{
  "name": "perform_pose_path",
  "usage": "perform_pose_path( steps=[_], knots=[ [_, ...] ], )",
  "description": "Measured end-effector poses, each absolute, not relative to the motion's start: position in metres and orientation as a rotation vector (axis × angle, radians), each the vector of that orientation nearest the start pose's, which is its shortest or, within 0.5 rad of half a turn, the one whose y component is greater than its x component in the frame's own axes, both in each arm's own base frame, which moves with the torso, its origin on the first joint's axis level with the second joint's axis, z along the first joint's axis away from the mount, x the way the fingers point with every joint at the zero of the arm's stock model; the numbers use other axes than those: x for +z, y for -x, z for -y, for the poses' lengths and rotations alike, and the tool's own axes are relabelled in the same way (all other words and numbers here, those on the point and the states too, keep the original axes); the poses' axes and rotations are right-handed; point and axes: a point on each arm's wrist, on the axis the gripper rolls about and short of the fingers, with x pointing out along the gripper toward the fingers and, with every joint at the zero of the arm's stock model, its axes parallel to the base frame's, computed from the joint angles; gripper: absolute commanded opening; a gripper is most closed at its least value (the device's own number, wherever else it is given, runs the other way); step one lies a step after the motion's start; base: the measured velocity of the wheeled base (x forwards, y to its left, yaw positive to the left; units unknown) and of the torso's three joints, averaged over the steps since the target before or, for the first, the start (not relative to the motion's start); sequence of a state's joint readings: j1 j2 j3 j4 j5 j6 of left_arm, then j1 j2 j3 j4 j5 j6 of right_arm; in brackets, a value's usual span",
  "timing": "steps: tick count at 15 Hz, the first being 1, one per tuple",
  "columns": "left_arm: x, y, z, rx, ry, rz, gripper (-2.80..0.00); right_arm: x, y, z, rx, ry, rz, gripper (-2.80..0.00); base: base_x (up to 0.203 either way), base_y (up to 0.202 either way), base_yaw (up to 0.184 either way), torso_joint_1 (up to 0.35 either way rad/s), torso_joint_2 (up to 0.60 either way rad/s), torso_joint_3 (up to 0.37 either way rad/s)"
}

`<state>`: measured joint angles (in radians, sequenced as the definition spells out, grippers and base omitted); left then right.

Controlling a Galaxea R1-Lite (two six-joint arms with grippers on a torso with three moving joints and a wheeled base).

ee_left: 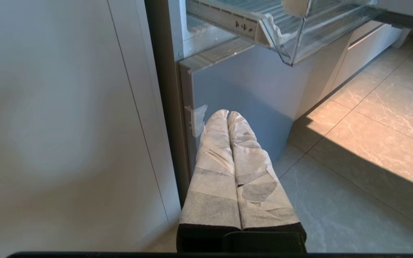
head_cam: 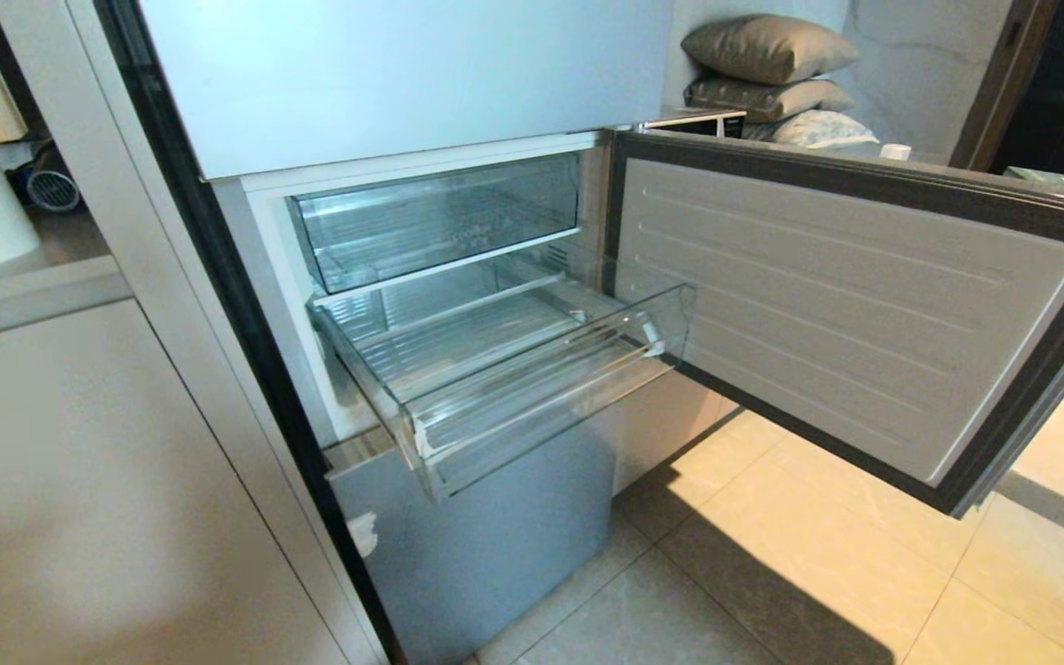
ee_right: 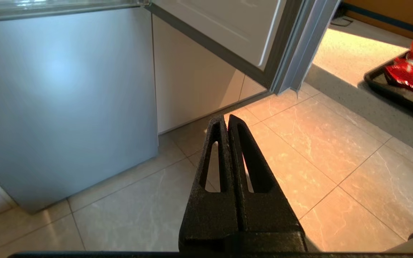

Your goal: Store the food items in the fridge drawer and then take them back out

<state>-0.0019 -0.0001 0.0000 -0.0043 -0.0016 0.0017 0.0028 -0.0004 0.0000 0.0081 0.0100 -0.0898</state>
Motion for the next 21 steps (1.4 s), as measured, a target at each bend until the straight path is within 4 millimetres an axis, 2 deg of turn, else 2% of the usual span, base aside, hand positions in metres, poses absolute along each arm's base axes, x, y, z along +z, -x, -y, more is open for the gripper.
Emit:
perform_pose_path(
  steps=[5,13,14,18,21],
  knots=[
    [0.076,0.023,0.000,-0.003,-0.002,0.004,-2.80,0.075,0.023,0.000,0.014,0.090,-0.006,-2.80,0.185,0.000,0.000,0.006,0.00,0.002],
    [0.076,0.023,0.000,-0.003,-0.002,0.004,-2.80,0.076,0.023,0.000,0.005,0.077,-0.007,-2.80,0.008,0.000,0.000,0.003,0.00,0.000],
    [0.076,0.023,0.000,-0.003,-0.002,0.004,-2.80,0.081,0.025,0.000,-0.014,0.071,-0.008,-2.80,0.000,0.000,0.000,0.000,0.00,0.000],
    [0.076,0.023,0.000,-0.003,-0.002,0.005,-2.80,0.133,0.026,0.003,-0.141,-0.013,-0.017,-2.80,0.000,0.000,0.000,0.000,0.00,0.000],
    [0.076,0.023,0.000,-0.003,-0.002,0.004,-2.80,0.166,0.002,0.003,-0.314,-0.117,-0.103,-2.80,0.000,0.000,0.000,0.000,0.00,0.000]
  ],
)
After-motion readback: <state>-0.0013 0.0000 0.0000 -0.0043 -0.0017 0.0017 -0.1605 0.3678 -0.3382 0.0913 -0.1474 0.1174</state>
